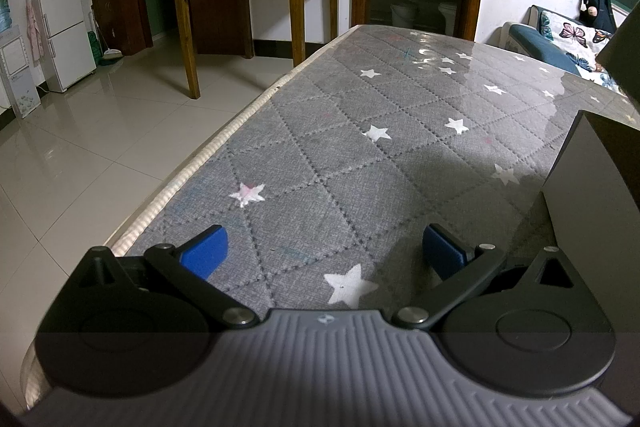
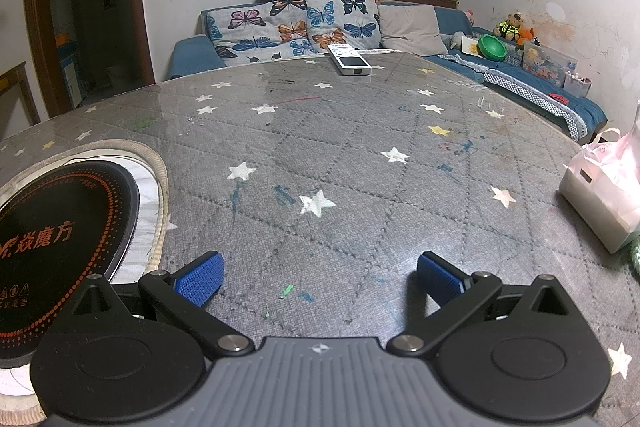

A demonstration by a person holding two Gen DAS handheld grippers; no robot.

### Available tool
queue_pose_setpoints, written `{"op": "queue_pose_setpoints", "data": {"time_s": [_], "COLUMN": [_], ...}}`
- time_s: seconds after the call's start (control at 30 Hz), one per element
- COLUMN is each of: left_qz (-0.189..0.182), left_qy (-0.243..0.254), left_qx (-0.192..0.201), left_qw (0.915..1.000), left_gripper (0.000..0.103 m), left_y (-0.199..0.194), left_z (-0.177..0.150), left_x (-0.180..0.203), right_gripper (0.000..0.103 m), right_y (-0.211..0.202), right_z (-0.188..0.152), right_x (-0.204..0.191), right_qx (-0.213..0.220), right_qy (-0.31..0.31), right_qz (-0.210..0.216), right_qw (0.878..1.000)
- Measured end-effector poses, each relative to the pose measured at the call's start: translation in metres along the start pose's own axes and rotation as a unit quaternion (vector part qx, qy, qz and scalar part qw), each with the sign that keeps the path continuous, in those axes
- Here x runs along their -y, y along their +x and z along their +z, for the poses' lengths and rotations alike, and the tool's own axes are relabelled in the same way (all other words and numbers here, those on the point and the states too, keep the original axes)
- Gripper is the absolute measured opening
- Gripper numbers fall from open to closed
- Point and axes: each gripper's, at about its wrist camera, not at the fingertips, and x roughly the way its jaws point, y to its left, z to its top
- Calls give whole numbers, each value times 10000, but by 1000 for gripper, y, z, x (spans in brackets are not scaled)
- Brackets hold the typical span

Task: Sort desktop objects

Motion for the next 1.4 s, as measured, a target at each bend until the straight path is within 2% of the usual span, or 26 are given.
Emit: {"op": "queue_pose_setpoints", "data": {"time_s": [1.4], "left_qz": [0], "left_qy": [-1], "left_qx": [-2], "left_qw": [10000], "left_gripper": [103], "left_y": [-1], "left_z": [-2], "left_x": [3], "right_gripper": [103], "right_y": [0], "right_z": [0], "right_x": [0], "right_qx": [-1], "right_qy": [0], "right_qz": [0], "right_qw": [10000]}}
